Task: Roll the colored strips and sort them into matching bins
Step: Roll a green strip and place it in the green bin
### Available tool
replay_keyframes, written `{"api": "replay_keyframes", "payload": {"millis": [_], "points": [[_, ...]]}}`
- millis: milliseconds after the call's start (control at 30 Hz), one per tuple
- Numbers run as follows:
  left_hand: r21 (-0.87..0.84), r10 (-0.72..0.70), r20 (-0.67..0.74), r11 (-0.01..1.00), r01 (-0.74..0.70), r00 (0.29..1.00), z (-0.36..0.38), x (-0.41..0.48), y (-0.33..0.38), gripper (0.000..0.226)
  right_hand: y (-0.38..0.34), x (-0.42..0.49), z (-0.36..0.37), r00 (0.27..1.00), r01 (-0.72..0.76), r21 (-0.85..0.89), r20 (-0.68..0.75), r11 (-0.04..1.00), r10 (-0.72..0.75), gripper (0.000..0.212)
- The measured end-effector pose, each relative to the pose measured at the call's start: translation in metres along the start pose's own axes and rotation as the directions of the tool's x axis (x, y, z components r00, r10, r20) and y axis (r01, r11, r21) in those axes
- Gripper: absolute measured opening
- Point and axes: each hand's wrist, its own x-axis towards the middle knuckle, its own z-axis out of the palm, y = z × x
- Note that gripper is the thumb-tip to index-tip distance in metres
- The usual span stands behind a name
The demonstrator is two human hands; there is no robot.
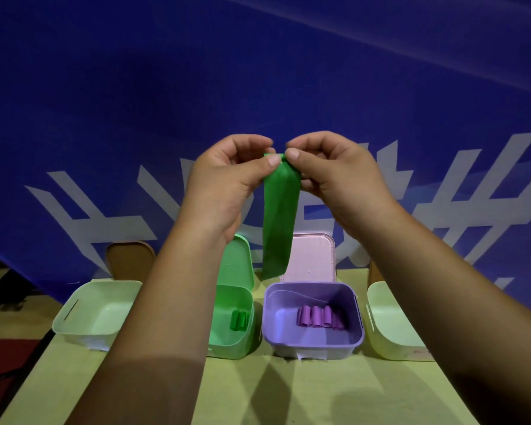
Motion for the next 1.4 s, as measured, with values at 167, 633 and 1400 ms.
{"api": "replay_keyframes", "payload": {"millis": [167, 633, 1400], "points": [[-0.051, -0.050, 0.009, 0.997, 0.050, 0.999, 0.002, -0.006, 0.003, 0.027, -0.002, -0.001, 0.001, 0.998, 0.060, -0.033, -0.003, 0.998, -0.060, 0.013], [0.038, -0.005, -0.031, 0.999, 0.006, 0.999, 0.009, -0.024, 0.004, 0.016, -0.006, -0.019, -0.003, 0.999, 0.038, -0.022, 0.025, 0.999, -0.038, 0.019], [0.038, 0.001, -0.049, 0.999, 0.001, 0.999, -0.011, -0.056, -0.013, 0.018, 0.003, -0.051, 0.016, 1.000, -0.004, 0.011, 0.008, 1.000, 0.004, 0.017]]}}
